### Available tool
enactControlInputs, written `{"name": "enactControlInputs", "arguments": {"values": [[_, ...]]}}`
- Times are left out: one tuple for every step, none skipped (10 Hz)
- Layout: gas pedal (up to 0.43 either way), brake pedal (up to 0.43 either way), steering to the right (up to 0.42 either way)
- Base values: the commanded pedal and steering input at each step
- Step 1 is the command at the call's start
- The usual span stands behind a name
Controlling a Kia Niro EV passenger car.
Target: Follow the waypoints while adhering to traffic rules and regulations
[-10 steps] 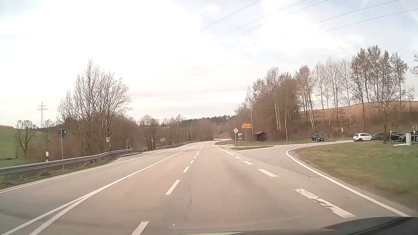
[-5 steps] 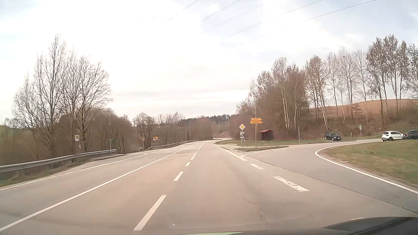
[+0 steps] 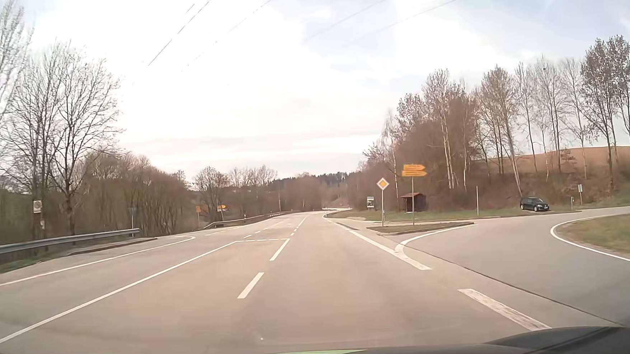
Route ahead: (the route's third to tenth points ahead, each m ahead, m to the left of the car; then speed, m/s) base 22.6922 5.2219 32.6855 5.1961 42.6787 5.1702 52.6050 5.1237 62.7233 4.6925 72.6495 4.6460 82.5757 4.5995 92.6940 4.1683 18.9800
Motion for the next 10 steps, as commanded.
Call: {"name": "enactControlInputs", "arguments": {"values": [[0.138,0.0,-0.001],[0.138,0.0,-0.001],[0.138,0.0,-0.001],[0.138,0.0,-0.001],[0.138,0.0,0.0],[0.138,0.0,-0.001],[0.138,0.0,-0.001],[0.138,0.0,-0.001],[0.138,0.0,-0.001],[0.138,0.0,0.0]]}}
